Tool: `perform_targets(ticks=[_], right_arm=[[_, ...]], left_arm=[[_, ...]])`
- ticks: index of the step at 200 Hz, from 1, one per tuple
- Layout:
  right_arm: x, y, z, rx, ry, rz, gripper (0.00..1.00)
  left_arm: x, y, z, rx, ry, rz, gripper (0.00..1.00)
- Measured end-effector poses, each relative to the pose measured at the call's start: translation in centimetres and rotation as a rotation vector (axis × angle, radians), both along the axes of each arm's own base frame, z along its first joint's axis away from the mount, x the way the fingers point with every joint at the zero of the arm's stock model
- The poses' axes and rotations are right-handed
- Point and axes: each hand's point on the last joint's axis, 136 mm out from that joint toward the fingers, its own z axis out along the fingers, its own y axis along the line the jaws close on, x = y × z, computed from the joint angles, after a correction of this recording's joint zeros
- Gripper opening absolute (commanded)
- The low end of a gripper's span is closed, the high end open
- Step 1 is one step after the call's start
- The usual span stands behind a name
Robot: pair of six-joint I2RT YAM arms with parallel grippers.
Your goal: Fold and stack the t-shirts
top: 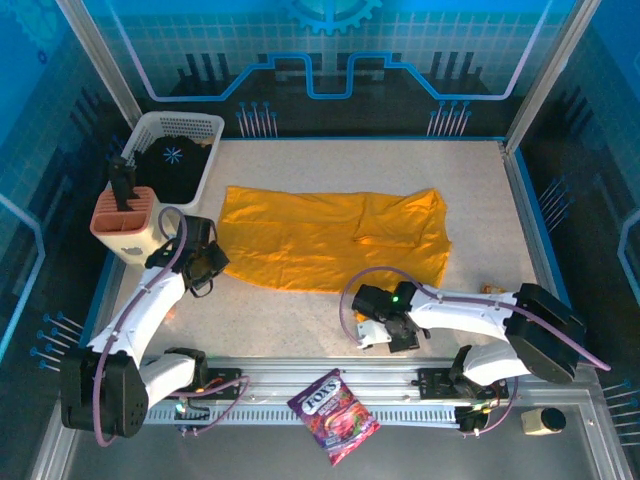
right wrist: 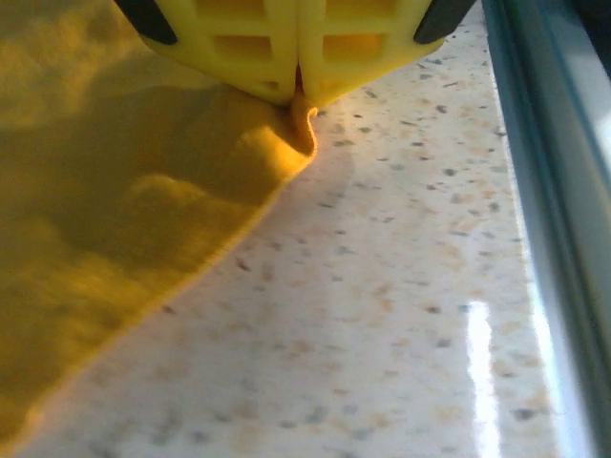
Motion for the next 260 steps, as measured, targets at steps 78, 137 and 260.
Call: perform_targets(ticks=[78,137,260], right_arm=[[3.7,-0.4,6.6,0.15,-0.271,-0.022,0.0],[9.8,-1.4,12.7,0.236,-0.566,-0.134,0.0],[23.7,-1.7,17.4,0.353,-0.734,-0.202,0.0]], left_arm=[[-1.5,0.3,0.0,0.015,0.039,0.006,0.0],[-2.9,1.1,0.0,0.055,0.104,0.026,0.0],[0.3,2.5,-0.6,0.148,0.227,0.051,0.0]])
